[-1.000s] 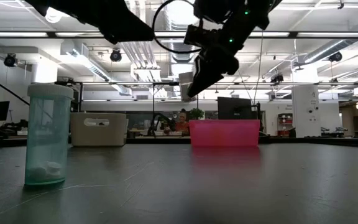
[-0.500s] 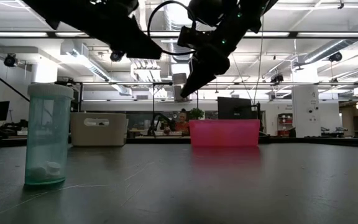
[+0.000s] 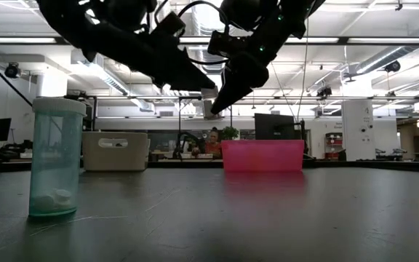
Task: Pick and place medicine bottles into bin by pill shape (circle, oval)
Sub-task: Put the white capsule bottle into the gray bin
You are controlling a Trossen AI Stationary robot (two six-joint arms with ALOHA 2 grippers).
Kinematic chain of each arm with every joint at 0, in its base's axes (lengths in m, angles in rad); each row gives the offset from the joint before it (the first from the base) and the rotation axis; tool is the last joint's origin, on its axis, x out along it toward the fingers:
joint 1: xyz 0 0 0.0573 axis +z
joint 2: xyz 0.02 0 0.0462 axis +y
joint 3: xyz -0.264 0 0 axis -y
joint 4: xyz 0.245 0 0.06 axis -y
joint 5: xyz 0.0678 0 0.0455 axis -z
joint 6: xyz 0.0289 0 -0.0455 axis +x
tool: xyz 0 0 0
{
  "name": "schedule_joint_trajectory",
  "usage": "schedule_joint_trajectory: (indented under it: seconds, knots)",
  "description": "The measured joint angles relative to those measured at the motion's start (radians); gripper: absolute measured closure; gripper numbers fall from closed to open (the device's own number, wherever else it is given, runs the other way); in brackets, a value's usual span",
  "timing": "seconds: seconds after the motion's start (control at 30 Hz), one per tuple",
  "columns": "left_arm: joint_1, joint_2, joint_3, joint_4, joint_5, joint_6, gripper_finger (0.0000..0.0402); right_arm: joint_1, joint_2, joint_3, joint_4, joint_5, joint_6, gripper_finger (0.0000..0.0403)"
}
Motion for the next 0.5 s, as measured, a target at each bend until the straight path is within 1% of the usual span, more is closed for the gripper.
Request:
schedule_joint_trajectory:
  seconds: [0.1,0.23,0.33,0.5]
  knots:
    - [0.01,0.028,0.0,0.046,0.0,0.0,0.0121,0.0,0.0,0.0,0.0,0.0,0.0,0.0261]
    - [0.016,0.04,0.0,0.061,-0.001,0.001,0.0126,0.0,0.0,0.0,0.0,0.0,0.002,0.0261]
    - [0.02,0.041,0.0,0.058,-0.001,0.001,0.0146,0.0,0.0,0.0,0.0,0.0,0.003,0.0261]
    - [0.021,0.041,0.0,0.059,-0.002,0.004,0.0194,0.0,0.0,0.0,0.0,0.0,0.004,0.0261]
